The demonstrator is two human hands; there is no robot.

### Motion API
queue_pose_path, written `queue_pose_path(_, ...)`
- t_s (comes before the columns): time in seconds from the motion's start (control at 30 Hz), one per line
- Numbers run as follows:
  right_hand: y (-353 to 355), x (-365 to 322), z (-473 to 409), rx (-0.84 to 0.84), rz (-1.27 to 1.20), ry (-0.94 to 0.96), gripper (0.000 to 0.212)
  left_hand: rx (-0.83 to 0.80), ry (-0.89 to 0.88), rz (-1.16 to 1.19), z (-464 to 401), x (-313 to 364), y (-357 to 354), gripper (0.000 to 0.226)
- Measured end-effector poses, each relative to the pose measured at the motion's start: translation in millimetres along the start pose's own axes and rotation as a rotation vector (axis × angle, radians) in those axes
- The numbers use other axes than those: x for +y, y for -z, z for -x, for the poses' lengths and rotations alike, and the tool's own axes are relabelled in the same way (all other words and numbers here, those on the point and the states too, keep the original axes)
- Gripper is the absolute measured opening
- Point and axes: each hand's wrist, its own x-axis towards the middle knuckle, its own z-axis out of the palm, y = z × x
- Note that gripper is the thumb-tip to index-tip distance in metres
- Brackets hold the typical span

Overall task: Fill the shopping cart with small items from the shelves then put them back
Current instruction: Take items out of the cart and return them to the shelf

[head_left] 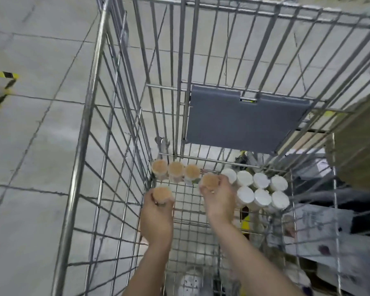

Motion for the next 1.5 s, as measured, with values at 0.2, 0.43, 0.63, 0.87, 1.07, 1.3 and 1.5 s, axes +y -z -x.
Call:
queue_pose_path(0.2,-23.2,-3.9,-21.2,0.046,0.139,0.056,0.031,0.046,-0.123,-0.053,-23.6,0.1,-18.1,0.025)
queue_pose_path(0.43,-29.7,-0.8,-28.0,-0.040,0.209,0.086,0.054,0.086,-0.120,-0.065,-34.6,-8.2,-32.7,0.022)
queue_pose_path(0.63,-22.1,2.6,-15.9,-0.125,0.237,0.169,0.047,0.127,-0.047,-0.047,-30.1,-4.1,-39.1,0.030)
queue_pose_path(0.87,-5.1,18.0,-15.8,-0.147,0.254,0.356,0.051,0.120,-0.039,0.049,-19.5,-3.6,-29.9,0.031)
queue_pose_path(1.07,44.0,31.8,14.8,-0.297,0.322,0.378,0.038,-0.052,-0.002,-0.106,9.6,-1.3,6.6,0.037)
queue_pose_path(1.3,119.6,57.9,88.8,-0.404,0.308,0.313,0.025,-0.393,-0.067,-0.368,71.7,5.3,67.6,0.034)
queue_pose_path(1.5,202.1,66.4,184.8,-0.451,0.283,0.349,0.016,-0.695,-0.439,-0.657,182.1,32.0,140.1,0.038)
